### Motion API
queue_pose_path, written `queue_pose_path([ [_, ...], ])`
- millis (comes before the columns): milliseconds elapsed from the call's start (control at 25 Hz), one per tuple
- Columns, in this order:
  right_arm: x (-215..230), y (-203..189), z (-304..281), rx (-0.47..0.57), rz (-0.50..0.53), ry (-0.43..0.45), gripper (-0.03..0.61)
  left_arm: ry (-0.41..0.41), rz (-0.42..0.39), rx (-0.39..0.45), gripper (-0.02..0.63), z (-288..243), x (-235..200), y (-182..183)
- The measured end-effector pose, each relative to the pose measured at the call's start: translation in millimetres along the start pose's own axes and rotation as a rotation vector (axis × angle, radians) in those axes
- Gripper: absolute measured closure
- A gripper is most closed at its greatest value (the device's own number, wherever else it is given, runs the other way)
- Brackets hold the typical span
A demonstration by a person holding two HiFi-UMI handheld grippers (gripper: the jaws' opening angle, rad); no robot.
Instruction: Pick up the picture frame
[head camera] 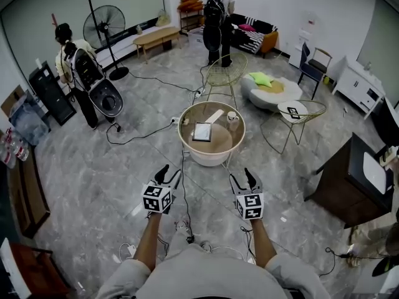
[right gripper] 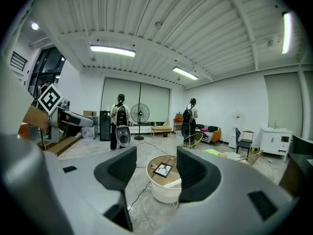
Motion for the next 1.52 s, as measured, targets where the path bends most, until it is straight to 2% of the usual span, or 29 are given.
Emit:
queue_pose_path([
  [240,8,-1,-28,-0.016,0.002,-0.001,0.336,-0.017,0.006,-0.006,0.402,-28,-11,-1],
  [560,14,1,-86,-0.016,0.019,-0.011,0.339,-0.043,0.016,0.008,0.402,-78,-50,3],
  [1120,9,29,-205,-0.026,0.033,-0.062,0.342,-0.097,0.027,0.018,0.402,-163,-147,39],
  [1520,3,38,-286,-0.027,0.046,-0.077,0.342,-0.113,0.039,0.025,0.402,-211,-213,51],
])
Point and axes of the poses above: the fingertips, and each gripper's own axes: z backward along the fingers, x to its right, y out of its top, the point moved 10 cm from there along z, backward along the fingers, and after that the axes turned 9 degrees about x, right-handed, at the moved point
